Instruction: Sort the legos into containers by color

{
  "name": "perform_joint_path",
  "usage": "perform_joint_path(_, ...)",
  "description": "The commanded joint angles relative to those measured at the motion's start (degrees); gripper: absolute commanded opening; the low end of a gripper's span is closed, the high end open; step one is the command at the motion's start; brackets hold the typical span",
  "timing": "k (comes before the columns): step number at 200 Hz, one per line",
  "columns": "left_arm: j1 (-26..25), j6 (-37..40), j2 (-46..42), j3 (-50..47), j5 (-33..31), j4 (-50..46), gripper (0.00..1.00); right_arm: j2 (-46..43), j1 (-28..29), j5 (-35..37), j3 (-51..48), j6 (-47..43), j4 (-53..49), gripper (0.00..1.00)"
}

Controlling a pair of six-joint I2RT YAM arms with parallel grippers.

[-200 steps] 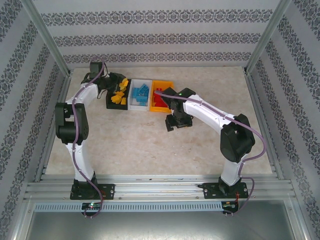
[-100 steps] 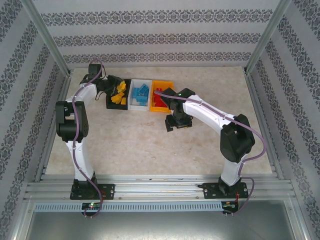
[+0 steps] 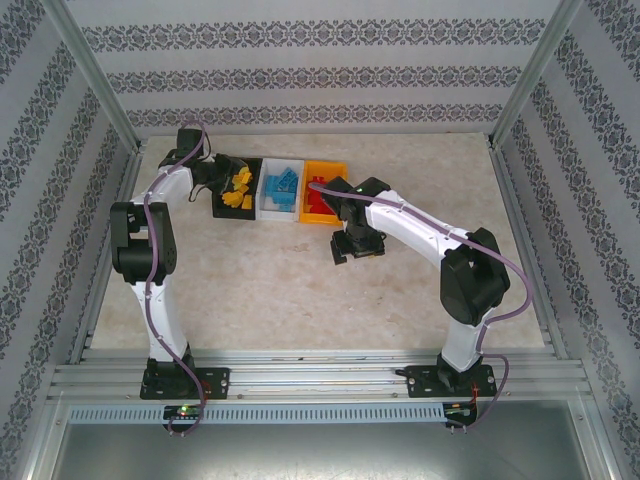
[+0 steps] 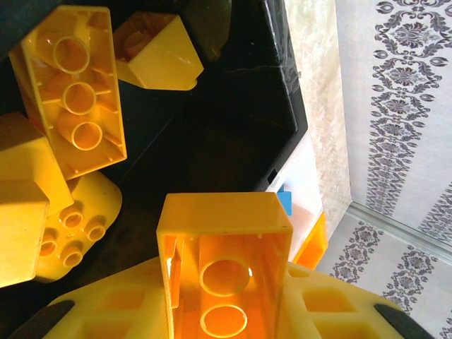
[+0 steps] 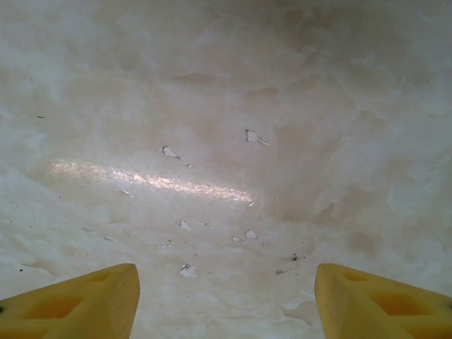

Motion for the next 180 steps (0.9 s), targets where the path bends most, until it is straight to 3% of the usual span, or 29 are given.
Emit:
perform_joint_path(1,0.82,1.40,0.87,1.54,-0.94,-1.70,0.35,-1.37,0.75,-0.19,-0.65,0.55,-0.60,0.67)
perform_joint_path(21,0.80,1.26,0.80,1.54,-1.12,-1.61,0.37,-1.28,0.71,-0.14,-0.72,0.43,-0.58,0.67)
perform_joint_path(87,0.80,1.46,-0.08,1.36,-2.20,-1.67,0.62,-0.76,0.69,-0.08,-0.39,-0.24,-0.51,0.68)
perform_joint_path(180,0.89,2.33,-2.17,1.01,-2.97,-2.72,0.65,-0.75,0.83,-0.60,-0.46,-0.45,-0.07,0.68)
